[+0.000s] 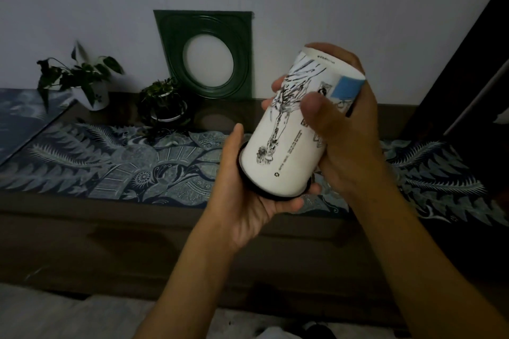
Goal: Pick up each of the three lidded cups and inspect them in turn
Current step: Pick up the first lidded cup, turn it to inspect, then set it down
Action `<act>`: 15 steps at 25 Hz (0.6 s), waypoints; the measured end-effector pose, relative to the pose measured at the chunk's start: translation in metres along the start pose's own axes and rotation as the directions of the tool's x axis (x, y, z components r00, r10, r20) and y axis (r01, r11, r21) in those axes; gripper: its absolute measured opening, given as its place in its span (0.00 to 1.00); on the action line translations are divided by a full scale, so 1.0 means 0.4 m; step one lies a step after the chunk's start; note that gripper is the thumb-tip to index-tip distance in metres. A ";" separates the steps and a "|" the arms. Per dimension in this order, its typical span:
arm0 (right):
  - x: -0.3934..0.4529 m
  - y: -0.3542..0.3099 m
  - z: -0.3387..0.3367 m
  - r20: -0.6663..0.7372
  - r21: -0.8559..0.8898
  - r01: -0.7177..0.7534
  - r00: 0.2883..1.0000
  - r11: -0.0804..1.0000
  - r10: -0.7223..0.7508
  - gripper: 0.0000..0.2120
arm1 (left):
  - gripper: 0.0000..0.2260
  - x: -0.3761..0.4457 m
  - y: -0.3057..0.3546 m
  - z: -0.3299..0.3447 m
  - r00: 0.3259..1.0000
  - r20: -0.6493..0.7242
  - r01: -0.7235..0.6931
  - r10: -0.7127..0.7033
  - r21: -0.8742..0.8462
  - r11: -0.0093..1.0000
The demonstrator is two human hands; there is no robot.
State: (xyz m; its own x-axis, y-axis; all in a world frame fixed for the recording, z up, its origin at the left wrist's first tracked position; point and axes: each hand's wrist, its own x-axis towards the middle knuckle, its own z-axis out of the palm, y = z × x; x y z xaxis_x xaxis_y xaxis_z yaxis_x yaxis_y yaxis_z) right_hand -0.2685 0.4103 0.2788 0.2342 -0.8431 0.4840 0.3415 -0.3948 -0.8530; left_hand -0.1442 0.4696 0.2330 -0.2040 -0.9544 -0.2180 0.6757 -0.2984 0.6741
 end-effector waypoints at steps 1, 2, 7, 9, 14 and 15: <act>-0.002 0.002 0.007 -0.066 -0.006 0.011 0.998 1.000 -0.012 0.39 | 0.33 0.003 -0.007 0.004 0.995 -0.033 -0.089 0.090 0.022 0.996; -0.005 0.006 0.015 -0.143 -0.015 0.020 0.990 1.000 -0.022 0.36 | 0.30 0.007 -0.015 0.008 0.974 -0.067 -0.212 0.217 0.069 0.975; -0.015 0.013 0.036 -0.262 -0.025 0.040 0.964 0.999 -0.045 0.28 | 0.23 0.024 -0.045 0.017 0.831 -0.154 -0.499 0.534 0.215 0.840; -0.009 0.009 0.024 -0.152 -0.032 0.049 0.987 0.998 -0.053 0.35 | 0.26 0.017 -0.034 0.013 0.908 -0.145 -0.390 0.394 0.060 0.919; 0.000 -0.002 0.003 0.105 -0.094 0.048 0.994 0.994 -0.038 0.43 | 0.32 -0.003 -0.005 -0.015 0.998 0.030 0.054 -0.052 -0.073 0.996; 0.001 -0.004 0.004 0.120 -0.097 0.044 0.992 0.994 -0.032 0.43 | 0.33 -0.005 -0.001 -0.017 0.995 0.049 0.094 -0.091 -0.078 0.992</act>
State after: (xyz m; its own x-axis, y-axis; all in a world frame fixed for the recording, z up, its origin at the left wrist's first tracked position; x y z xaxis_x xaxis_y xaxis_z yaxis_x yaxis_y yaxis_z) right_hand -0.2674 0.4113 0.2806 0.3308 -0.7798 0.5315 0.2612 -0.4655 -0.8456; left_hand -0.1393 0.4718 0.2282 -0.2990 -0.9227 -0.2434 0.7068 -0.3855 0.5931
